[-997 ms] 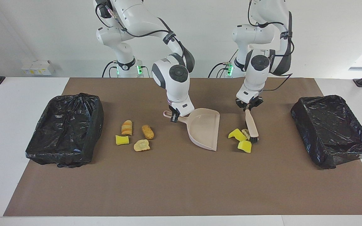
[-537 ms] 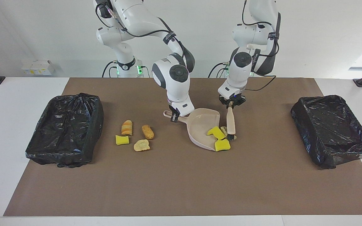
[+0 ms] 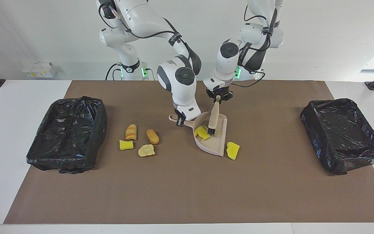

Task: Sweep and dump trash in bin
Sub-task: 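Brush the sponges and bread into the dustpan held by the right gripper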

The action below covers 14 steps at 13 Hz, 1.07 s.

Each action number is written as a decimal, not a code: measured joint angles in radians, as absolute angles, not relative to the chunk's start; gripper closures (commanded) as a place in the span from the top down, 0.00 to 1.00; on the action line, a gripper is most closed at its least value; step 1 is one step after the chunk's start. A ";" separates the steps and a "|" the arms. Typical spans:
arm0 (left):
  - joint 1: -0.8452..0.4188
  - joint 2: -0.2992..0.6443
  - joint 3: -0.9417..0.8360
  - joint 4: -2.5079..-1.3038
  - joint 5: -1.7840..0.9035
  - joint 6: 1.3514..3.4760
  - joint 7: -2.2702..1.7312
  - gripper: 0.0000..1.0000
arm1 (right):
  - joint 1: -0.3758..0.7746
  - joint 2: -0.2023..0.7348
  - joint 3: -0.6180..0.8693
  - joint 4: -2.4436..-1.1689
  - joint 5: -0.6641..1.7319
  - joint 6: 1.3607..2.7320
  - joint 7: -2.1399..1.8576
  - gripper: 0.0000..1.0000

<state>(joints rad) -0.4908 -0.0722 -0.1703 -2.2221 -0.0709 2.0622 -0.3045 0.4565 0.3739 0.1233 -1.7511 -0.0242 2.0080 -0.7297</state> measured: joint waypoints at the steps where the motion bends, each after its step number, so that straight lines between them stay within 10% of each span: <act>1: -0.488 -0.073 -0.163 -2.184 -0.071 2.019 -0.305 0.00 | 0.457 0.374 0.123 -1.751 -0.024 2.008 -0.730 0.00; 9: -0.277 -0.045 -0.143 -2.125 -0.005 1.970 -0.161 0.00 | 0.472 0.371 0.124 -1.754 -0.024 2.004 -0.663 0.00; 14: -0.170 0.132 -0.141 -2.082 0.067 2.099 -0.065 0.00 | 0.495 0.360 0.124 -1.771 -0.024 2.002 -0.571 0.00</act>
<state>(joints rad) -0.1704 0.1318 -0.1411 -2.0818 0.0671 2.0995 -0.0655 0.4951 0.3605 0.1242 -1.7707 -0.0242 2.0022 -0.5709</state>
